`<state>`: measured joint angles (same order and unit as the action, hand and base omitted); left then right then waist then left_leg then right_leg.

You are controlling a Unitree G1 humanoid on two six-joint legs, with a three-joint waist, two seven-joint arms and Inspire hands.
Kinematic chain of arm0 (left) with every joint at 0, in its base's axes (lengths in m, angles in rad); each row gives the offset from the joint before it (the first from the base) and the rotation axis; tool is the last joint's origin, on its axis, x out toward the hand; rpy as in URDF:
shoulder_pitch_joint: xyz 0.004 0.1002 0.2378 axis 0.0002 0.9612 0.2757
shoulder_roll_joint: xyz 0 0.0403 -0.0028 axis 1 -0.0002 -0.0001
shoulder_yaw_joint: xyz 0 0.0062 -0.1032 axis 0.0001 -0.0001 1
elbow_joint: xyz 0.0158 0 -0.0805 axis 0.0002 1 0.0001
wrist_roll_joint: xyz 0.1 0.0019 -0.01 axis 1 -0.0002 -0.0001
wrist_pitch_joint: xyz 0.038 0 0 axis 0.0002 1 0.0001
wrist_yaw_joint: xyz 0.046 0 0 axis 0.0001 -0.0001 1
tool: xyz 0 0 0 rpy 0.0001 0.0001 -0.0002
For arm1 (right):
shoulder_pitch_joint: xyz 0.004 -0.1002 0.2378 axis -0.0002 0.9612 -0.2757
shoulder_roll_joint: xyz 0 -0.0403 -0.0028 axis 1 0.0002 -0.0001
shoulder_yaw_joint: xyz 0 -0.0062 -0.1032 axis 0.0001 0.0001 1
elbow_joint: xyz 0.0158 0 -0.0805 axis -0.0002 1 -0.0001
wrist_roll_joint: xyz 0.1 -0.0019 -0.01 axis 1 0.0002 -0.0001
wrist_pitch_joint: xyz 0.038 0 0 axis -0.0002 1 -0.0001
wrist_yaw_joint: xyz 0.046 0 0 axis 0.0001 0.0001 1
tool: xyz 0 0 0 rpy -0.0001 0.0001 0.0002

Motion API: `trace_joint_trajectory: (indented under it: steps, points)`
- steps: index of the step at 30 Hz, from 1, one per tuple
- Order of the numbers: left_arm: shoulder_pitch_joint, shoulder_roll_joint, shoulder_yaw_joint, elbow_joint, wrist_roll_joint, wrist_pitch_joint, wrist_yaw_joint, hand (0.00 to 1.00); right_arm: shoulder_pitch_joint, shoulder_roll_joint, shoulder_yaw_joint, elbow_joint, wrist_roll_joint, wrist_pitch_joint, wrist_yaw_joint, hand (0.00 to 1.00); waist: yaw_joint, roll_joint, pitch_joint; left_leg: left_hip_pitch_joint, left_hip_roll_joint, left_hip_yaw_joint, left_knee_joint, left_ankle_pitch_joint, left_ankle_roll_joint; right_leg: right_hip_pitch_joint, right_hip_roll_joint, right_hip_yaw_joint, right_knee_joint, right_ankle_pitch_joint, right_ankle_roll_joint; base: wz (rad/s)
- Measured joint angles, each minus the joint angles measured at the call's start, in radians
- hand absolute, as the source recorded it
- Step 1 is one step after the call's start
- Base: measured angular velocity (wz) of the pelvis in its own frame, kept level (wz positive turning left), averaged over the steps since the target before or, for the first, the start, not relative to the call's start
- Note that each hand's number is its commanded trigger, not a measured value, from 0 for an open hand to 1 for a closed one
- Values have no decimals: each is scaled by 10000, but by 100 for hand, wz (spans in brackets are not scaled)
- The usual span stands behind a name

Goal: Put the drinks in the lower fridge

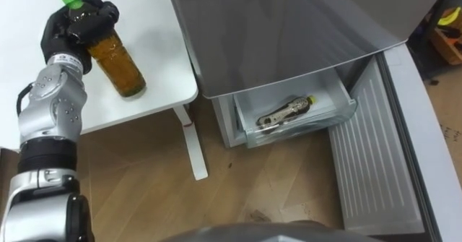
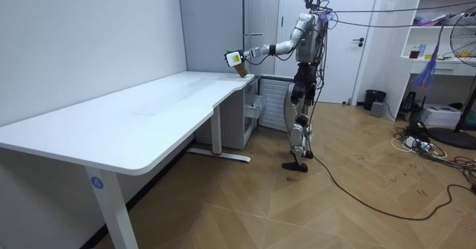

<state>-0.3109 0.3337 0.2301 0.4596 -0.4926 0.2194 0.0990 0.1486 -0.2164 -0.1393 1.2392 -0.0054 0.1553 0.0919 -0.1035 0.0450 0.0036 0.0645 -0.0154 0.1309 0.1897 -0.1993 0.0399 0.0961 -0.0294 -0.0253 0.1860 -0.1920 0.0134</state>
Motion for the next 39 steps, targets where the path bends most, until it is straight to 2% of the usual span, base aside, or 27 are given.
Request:
trace_joint_trajectory:
  steps: [9, 12, 15, 17, 21, 24, 28, 29, 31, 34, 37, 39]
  points:
    - [8, -16, -194, 5, 49, 2, -12, 100, -286, -4, 15, 20, -85, -22, 222, 0, 1, 115, 51, 70, -14, -98, -5, 1, -1, 97, -9, -87, -9, 2, -4, 2]
    - [6, -47, -473, -8, 89, 1, -79, 100, -461, -24, 307, 59, -98, -23, 201, 0, -21, 114, 50, 80, -36, -273, -4, 1, -2, 209, -24, -321, -18, 2, -3, 14]
    - [8, -114, -664, -286, 747, 3, -173, 100, -706, 0, 451, 46, -193, -38, 199, 0, 28, 89, 54, 69, -48, -373, 2, 3, -2, 217, -28, -371, -29, 2, -3, 10]
    - [11, -283, -784, -717, 1439, 3, -231, 100, -750, 11, 746, 49, -186, -124, 197, 0, 74, 24, 45, -36, -67, -544, 97, 6, -4, 249, -33, -459, -33, 1, -3, 20]
    - [137, -461, -784, -1594, 1788, -2, -378, 100, -841, 73, 825, 135, -184, -134, 206, 0, 195, -102, 33, -147, -84, -772, 153, 9, -7, 252, -45, -668, -37, 0, -1, 17]
    - [570, -572, -784, -2586, 1807, -7, -407, 100, -854, 101, 994, 130, -161, -142, 214, 0, 293, -196, 25, -188, -109, -930, 199, 13, -8, 249, -72, -911, -37, 0, -1, 16]
    - [1207, -933, -855, -3988, 2227, 1, -394, 100, -1046, 159, 1175, 109, -210, -141, 231, 0, 521, -354, -6, -263, -138, -1127, 280, 15, -3, 264, -113, -1137, -47, -1, 0, 15]
    - [1371, -960, -933, -4460, 2287, 5, -407, 100, -1078, 220, 1198, 59, -225, -137, 235, 0, 539, -434, -35, -378, -141, -1262, 353, 15, -3, 268, -130, -1208, -118, 0, 0, 24]
    - [1611, -986, -1112, -5140, 2287, 6, -441, 100, -1071, 259, 1329, 7, -209, -135, 263, 0, 566, -515, -35, -437, -174, -1412, 400, 19, 3, 334, -147, -1296, -195, 0, 0, 29]
    - [1765, -1189, -1248, -5692, 2230, 7, -633, 100, -1092, 221, 1630, -4, -211, -124, 273, 0, 653, -529, -33, -437, -210, -1603, 479, 19, 4, 470, -160, -1422, -190, 0, 0, 24]
    - [1776, -1283, -1376, -6069, 2230, 14, -748, 100, -1115, 170, 1936, -20, -207, -116, 280, 0, 852, -532, -28, -598, -205, -1639, 646, 20, 5, 424, -151, -1519, -200, -1, 0, 11]
    - [1775, -1298, -1377, -6300, 2219, 16, -912, 100, -1151, 157, 1995, -19, -208, -110, 279, 0, 864, -522, -23, -704, -205, -1679, 729, 19, 5, 388, -151, -1581, -197, 0, 0, 10]
